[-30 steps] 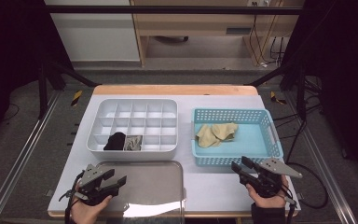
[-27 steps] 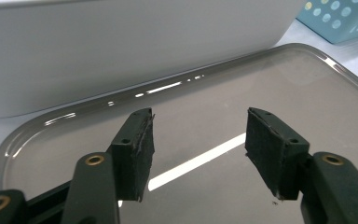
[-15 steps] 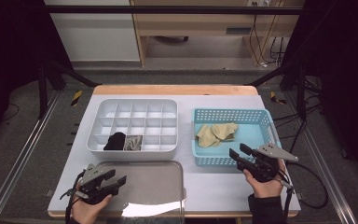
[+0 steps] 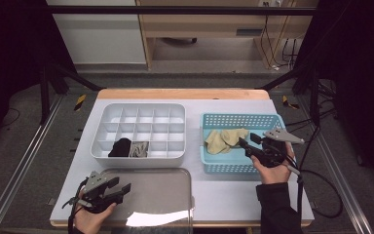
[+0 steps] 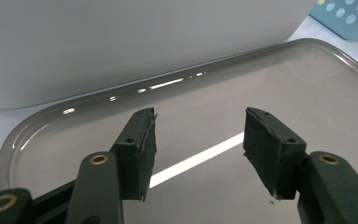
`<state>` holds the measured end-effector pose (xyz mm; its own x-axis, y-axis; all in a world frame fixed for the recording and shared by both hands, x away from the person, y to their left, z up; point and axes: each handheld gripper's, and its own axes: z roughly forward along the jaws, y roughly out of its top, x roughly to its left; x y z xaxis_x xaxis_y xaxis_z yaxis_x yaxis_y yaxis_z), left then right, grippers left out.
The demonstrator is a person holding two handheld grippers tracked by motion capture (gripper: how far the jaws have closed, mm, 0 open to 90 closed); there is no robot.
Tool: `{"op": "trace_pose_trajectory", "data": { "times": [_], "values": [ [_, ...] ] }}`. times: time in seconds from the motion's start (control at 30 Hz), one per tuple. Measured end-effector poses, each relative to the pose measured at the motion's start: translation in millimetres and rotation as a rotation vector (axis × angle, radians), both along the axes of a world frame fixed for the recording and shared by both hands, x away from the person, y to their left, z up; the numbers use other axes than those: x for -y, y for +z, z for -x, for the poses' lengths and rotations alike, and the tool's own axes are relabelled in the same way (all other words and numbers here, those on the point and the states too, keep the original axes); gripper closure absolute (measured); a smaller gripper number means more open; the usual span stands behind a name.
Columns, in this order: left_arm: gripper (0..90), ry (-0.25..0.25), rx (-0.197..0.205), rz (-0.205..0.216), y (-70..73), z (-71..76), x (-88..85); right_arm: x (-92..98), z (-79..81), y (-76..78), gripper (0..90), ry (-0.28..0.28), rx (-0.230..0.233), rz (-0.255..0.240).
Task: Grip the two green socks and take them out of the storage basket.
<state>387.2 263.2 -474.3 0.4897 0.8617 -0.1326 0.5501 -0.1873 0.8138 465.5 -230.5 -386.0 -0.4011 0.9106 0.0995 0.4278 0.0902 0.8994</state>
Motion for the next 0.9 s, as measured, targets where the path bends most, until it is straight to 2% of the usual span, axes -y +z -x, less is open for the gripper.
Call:
{"op": "trace_pose_trajectory", "data": {
  "times": [0.37,0.9],
  "values": [
    [42.5,0.002,-0.001,-0.002,-0.6,-0.5,-0.9,1.5,-30.6,4.9,53.0,-0.035,-0.055,0.032],
    [42.6,0.005,0.0,-0.007,-0.9,-0.6,-2.4,-5.5,-68.5,8.3,53.0,-0.066,-0.076,0.06]
  ]
}}
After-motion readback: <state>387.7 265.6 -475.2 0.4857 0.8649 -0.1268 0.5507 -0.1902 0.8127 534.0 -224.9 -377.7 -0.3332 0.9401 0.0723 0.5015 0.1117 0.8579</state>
